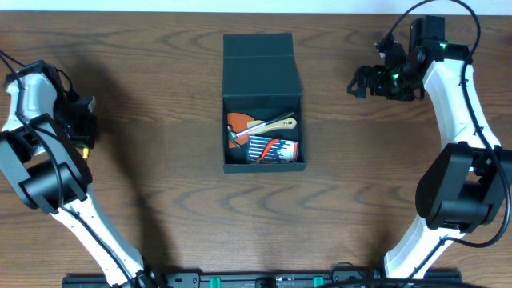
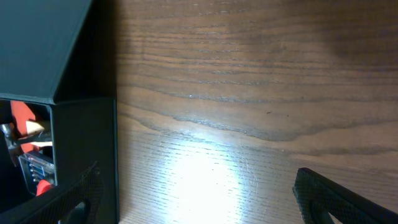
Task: Pack container
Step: 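Carry the screwdriver over the box and lower it inside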
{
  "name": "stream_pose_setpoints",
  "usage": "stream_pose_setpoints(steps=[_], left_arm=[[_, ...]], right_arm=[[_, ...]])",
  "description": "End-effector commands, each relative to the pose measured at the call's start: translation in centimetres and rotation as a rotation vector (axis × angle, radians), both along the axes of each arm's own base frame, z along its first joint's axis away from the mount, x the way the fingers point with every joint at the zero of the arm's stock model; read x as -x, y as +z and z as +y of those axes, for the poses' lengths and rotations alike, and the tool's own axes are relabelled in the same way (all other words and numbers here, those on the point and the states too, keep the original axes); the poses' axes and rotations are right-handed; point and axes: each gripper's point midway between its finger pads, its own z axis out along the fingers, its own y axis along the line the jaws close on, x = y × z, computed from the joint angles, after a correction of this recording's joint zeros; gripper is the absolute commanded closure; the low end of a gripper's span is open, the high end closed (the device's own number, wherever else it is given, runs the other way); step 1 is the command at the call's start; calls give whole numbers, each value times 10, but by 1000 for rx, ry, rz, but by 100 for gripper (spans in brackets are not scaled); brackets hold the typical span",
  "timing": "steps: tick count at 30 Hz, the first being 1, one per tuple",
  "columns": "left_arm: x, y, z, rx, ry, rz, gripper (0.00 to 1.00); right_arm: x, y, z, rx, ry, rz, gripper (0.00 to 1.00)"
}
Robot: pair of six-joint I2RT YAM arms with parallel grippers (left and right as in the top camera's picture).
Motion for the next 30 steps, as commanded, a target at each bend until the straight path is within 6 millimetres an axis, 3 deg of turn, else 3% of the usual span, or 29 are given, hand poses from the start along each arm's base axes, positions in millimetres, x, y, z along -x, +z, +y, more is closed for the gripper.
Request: stream_pose_setpoints(steps=[1, 5, 10, 15, 19, 24, 30], left_arm=[[6, -5, -14, 42, -12, 44, 94], [-4, 28, -26, 24, -51, 9, 94], [-24, 106, -60, -32, -148, -133, 94], [-34, 188, -144, 26, -317, -366, 94], [-25, 228, -222, 71, -566, -485, 94], [-15, 232, -313, 110, -951, -536, 94], [-11, 194, -385, 147, -1312, -514, 94]], right_arm=[[2, -1, 6, -18, 2, 8, 1], [2, -1, 6, -18, 2, 8, 1], [-1, -1, 6, -17, 2, -1, 1], [-4, 0, 6, -16, 2, -15, 1], [-5, 0, 6, -16, 2, -19, 1], [-7, 1, 6, -16, 2, -28, 1], [-7, 1, 6, -15, 2, -29, 1]])
